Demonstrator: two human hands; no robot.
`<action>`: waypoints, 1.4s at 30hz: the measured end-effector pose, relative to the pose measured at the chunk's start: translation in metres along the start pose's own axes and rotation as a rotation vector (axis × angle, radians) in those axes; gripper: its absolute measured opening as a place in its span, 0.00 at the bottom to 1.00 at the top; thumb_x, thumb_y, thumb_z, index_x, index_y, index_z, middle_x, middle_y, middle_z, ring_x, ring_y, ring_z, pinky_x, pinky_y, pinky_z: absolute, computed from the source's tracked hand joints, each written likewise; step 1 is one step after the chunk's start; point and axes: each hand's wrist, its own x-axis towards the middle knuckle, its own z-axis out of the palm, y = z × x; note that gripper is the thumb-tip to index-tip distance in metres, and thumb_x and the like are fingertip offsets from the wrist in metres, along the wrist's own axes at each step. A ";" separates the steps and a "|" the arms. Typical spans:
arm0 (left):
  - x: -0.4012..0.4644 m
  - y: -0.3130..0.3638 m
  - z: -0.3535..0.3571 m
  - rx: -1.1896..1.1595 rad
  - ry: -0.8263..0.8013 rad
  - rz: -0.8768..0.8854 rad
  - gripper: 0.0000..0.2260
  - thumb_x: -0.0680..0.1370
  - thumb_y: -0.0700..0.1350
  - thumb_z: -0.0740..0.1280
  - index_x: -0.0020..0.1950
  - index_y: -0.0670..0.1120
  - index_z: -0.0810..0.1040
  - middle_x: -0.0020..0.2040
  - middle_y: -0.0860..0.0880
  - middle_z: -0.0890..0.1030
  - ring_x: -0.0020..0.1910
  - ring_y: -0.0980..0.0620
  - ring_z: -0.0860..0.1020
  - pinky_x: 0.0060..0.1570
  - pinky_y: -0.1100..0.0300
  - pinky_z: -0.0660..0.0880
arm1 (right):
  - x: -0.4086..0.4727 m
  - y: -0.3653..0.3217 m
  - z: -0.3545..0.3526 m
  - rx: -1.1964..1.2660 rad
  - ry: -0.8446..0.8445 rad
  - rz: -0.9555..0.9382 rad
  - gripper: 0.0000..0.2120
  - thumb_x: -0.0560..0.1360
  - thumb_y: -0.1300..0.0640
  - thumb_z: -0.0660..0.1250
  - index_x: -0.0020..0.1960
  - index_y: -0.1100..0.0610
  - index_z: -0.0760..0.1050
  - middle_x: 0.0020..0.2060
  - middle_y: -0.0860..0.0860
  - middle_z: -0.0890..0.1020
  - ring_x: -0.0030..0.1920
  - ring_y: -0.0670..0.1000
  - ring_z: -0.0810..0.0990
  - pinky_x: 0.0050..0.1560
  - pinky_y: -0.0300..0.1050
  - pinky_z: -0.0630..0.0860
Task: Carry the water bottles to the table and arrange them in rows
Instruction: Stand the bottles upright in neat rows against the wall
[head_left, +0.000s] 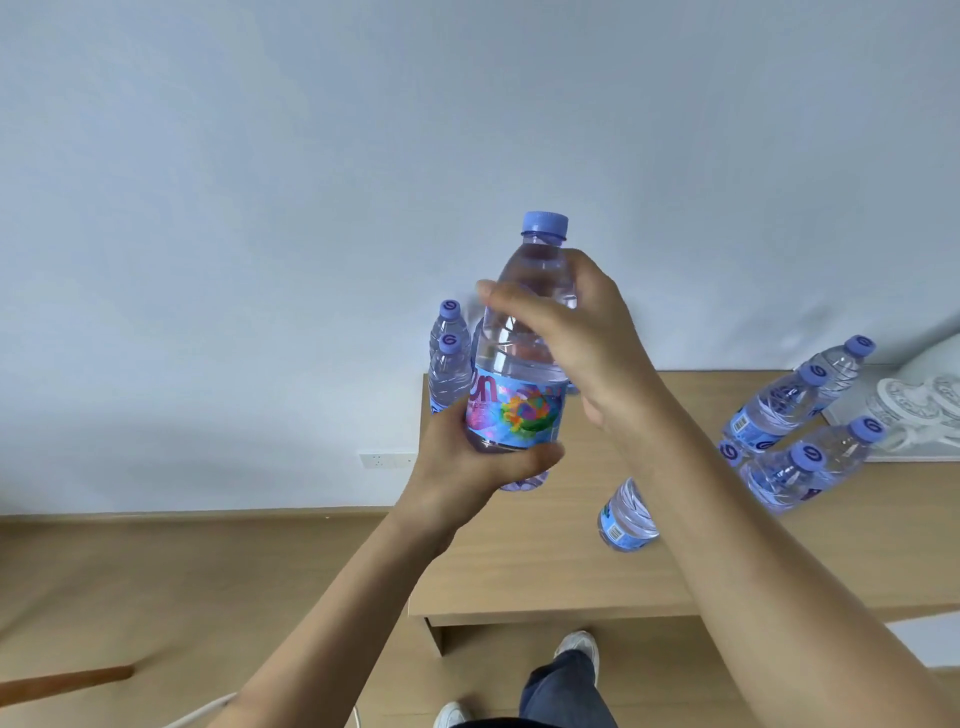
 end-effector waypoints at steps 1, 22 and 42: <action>0.000 0.000 0.003 0.033 0.073 0.008 0.12 0.67 0.36 0.78 0.46 0.40 0.77 0.34 0.46 0.81 0.31 0.50 0.78 0.34 0.59 0.76 | -0.001 0.001 0.004 -0.014 0.054 -0.009 0.20 0.68 0.56 0.79 0.54 0.60 0.75 0.45 0.52 0.83 0.49 0.54 0.84 0.52 0.53 0.82; 0.014 0.027 -0.015 -0.020 -0.212 -0.022 0.19 0.65 0.37 0.77 0.53 0.35 0.78 0.38 0.43 0.82 0.34 0.46 0.80 0.34 0.62 0.75 | 0.016 -0.016 -0.003 0.322 -0.269 -0.068 0.06 0.64 0.66 0.69 0.38 0.59 0.74 0.33 0.51 0.78 0.42 0.54 0.80 0.50 0.59 0.78; 0.010 0.016 -0.016 0.019 -0.112 0.026 0.20 0.66 0.36 0.80 0.54 0.38 0.76 0.37 0.44 0.82 0.32 0.47 0.80 0.33 0.61 0.75 | 0.023 0.000 -0.001 0.257 -0.181 -0.021 0.08 0.62 0.62 0.72 0.37 0.57 0.74 0.33 0.52 0.78 0.40 0.55 0.78 0.42 0.53 0.77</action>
